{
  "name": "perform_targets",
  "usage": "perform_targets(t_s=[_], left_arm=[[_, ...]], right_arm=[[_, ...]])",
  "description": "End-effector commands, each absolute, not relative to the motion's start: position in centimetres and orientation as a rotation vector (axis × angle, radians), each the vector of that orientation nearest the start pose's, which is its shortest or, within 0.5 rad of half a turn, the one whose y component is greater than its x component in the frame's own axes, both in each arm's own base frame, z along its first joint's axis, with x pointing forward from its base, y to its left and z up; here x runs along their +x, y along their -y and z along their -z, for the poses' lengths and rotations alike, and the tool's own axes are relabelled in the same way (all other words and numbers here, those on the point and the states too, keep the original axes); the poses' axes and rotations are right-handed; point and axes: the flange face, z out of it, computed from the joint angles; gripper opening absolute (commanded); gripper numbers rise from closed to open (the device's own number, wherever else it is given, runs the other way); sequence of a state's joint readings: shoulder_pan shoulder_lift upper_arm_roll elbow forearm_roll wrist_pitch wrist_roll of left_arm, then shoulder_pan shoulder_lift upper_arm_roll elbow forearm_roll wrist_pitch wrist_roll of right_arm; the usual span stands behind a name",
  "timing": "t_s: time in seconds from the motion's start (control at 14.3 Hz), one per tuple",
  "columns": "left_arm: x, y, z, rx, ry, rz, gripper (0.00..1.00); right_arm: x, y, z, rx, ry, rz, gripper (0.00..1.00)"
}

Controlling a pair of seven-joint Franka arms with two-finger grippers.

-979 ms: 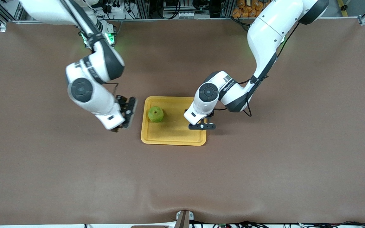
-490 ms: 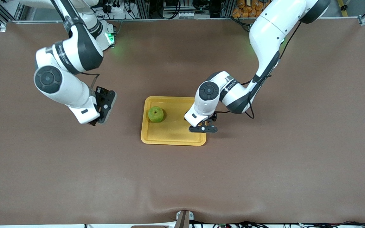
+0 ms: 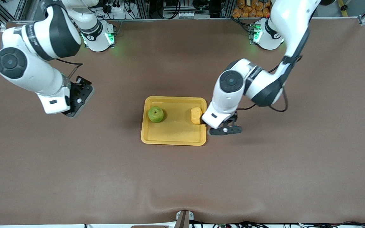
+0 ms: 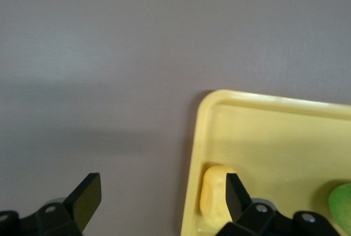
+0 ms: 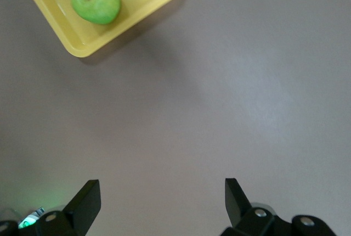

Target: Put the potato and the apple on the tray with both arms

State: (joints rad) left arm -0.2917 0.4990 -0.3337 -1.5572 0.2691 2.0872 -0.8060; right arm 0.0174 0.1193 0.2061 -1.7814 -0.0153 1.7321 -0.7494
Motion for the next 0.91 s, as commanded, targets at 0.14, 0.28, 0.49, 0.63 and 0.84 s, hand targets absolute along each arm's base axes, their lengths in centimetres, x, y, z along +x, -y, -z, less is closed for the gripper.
perform_targets(t_s=[0.14,0.28,0.49,0.63,0.84], left_arm=[[59.7,30.3,-44.8,-3.064,0.250,0.226,1.00],[60.0,28.3,-46.9,-3.053,0.231,0.251,1.00],[60.1,25.0,-49.3,-3.027,0.136,0.240,1.00],[59.4,23.0,-51.1,-2.992,0.085,0.187,1.00],[59.1,19.1,-53.9,-3.051,0.004,0.129,1.00]], right_arm=[[56.7,-6.0,-46.0,-2.750,1.129,-0.215,1.00],[56.6,-5.9,-46.4,-2.772,1.078,-0.211,1.00],[55.3,-6.7,-48.8,-2.918,0.721,-0.197,1.00],[54.9,-7.3,-49.7,-2.967,0.554,-0.195,1.00],[54.6,-6.7,-51.2,-2.986,0.524,-0.156,1.00]])
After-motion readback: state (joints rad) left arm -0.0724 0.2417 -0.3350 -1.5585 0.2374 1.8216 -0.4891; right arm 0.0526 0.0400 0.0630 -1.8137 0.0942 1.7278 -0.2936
